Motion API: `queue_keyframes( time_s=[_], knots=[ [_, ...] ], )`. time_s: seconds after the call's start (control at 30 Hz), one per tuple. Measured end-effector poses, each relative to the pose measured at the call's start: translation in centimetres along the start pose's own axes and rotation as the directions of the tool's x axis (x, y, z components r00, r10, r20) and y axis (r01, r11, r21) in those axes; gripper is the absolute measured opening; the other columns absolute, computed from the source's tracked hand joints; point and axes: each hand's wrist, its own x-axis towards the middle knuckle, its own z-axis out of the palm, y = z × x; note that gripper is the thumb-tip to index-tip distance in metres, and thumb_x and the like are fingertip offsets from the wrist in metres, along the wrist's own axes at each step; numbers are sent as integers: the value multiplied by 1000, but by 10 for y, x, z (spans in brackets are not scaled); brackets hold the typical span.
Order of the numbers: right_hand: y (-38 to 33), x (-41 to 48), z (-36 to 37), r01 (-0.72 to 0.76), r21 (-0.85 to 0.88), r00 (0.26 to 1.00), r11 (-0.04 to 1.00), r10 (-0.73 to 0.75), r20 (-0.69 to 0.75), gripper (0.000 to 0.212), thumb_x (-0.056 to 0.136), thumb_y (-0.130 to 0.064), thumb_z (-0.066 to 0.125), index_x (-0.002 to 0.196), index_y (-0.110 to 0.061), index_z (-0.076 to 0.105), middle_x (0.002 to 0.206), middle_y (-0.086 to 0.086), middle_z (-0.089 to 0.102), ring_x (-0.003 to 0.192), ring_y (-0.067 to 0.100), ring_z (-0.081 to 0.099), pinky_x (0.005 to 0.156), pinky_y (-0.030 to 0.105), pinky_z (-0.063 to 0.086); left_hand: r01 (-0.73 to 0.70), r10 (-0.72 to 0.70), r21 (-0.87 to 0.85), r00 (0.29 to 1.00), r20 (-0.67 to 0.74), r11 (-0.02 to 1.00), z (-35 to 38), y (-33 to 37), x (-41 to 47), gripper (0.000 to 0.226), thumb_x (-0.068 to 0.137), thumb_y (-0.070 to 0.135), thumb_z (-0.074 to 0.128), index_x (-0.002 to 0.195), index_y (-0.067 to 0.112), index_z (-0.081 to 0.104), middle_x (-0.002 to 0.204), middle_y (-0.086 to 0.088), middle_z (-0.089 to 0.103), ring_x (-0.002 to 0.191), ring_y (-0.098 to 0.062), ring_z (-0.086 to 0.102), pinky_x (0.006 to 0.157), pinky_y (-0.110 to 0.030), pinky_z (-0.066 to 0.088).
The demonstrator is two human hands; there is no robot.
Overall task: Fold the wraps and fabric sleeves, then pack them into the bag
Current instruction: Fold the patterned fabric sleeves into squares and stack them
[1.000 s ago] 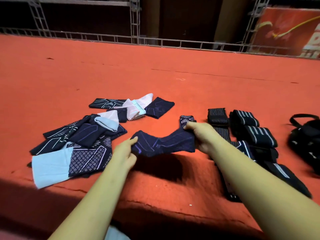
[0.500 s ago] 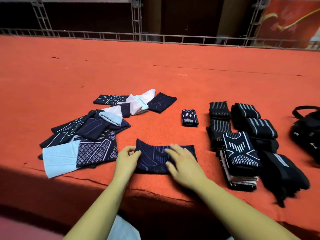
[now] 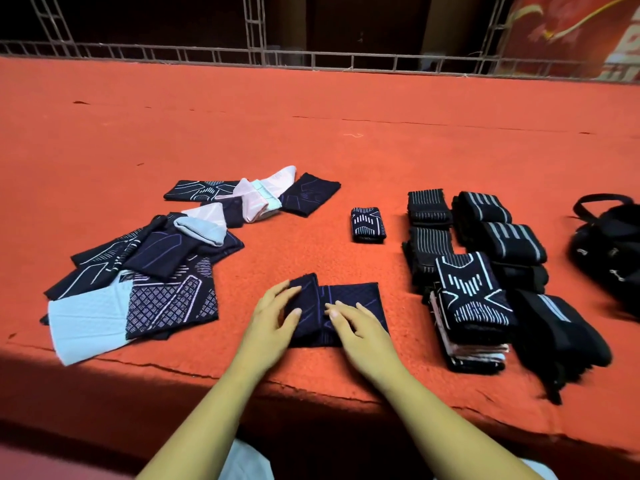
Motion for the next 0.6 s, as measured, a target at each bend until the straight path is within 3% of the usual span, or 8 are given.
queue_keyframes(
  time_s=[0.1, 0.23, 0.4, 0.5, 0.6],
  knots=[
    [-2, -1, 1, 4, -17, 1000, 1000, -5, -29, 40, 97, -53, 46, 131, -36, 59, 142, -18, 53, 144, 9, 29, 119, 31, 22, -22, 9, 113, 994, 112, 993, 6, 0, 0, 44, 97, 23, 58, 140, 17, 55, 152, 6, 41, 143, -7, 34, 118, -19, 17],
    [-1, -2, 0, 140, -118, 988, 983, -147, -54, 49, 86, -54, 49, 131, -35, 53, 134, -20, 56, 132, 7, 46, 117, 33, 29, 13, -36, 179, 991, 127, 984, 10, 5, 0, 58, 91, 40, 40, 141, 16, 54, 155, 6, 38, 146, -9, 28, 118, -19, 13],
    [-3, -3, 0, 224, -138, 972, 965, -232, -45, 54, 83, -63, 47, 129, -39, 59, 134, -20, 57, 129, -6, 44, 121, 29, 20, 65, -109, 279, 984, 142, 958, 12, 8, 3, 54, 99, 42, 33, 149, 23, 42, 161, 11, 27, 150, -7, 18, 122, -35, 17],
    [-2, -5, -3, 243, -178, 969, 954, -248, -6, 62, 78, -71, 49, 129, -37, 61, 138, -19, 52, 132, -4, 40, 121, 23, 12, 83, -147, 356, 976, 158, 931, 16, 12, 2, 49, 107, 33, 33, 156, 27, 28, 163, 18, 13, 151, -2, 5, 119, -34, 12],
    [-1, -4, -1, 244, -214, 969, 946, -248, 8, 65, 80, -71, 45, 130, -33, 62, 141, -16, 52, 135, 1, 41, 122, 24, 11, 123, -176, 289, 971, 162, 949, 14, 14, 3, 49, 107, 32, 31, 156, 30, 25, 163, 20, 11, 150, 1, 4, 121, -36, 10]
  ],
)
